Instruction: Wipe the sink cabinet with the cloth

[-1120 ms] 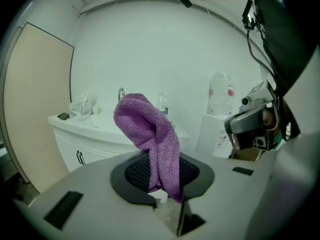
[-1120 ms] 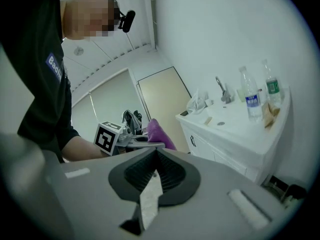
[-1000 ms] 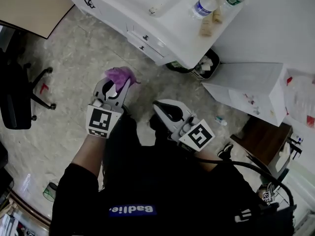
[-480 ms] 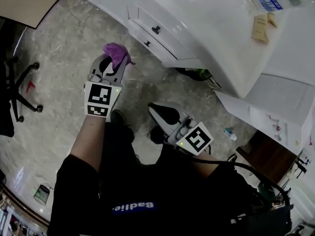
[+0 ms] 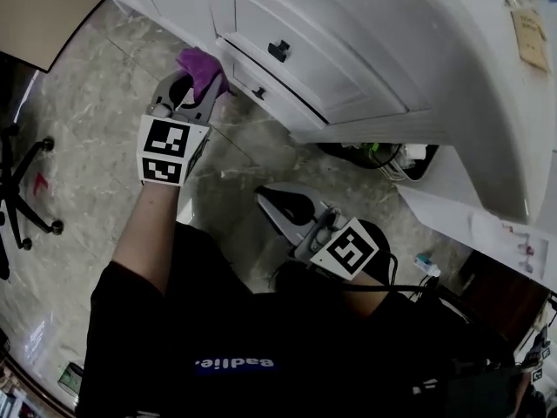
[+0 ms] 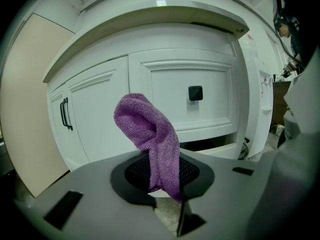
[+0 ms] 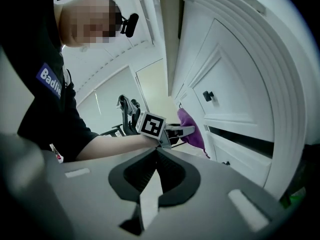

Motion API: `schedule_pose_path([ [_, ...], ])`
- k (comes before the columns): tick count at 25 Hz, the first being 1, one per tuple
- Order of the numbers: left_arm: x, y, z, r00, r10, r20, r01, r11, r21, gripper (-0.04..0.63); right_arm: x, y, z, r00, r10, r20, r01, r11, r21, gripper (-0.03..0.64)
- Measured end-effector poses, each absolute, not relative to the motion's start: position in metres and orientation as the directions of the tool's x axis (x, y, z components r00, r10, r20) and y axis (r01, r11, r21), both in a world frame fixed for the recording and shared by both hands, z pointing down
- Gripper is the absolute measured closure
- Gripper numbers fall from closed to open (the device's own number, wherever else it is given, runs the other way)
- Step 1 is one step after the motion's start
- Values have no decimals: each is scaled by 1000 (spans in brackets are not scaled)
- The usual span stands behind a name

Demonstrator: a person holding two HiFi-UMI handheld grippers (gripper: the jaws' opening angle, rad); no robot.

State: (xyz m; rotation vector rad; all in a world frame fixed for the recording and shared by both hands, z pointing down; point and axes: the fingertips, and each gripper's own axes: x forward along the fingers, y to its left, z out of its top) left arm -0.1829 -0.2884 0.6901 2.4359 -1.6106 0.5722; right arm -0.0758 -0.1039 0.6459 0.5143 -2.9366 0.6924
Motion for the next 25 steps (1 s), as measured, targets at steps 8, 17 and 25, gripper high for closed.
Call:
schedule_pose_path([
  [8, -189, -337, 751, 285, -833, 474, -900, -403, -168, 509, -65, -112, 655, -936, -329, 122, -351, 860, -371, 615],
  [17, -164, -335, 759, 301, -829, 471, -904, -406, -137, 508, -57, -113, 655, -938, -325, 121, -346, 861, -373, 615],
  [25, -98, -303, 755, 420, -773, 475, -852, -516, -88, 509, -53, -119, 646, -942, -324, 88, -329, 845, -421, 615],
])
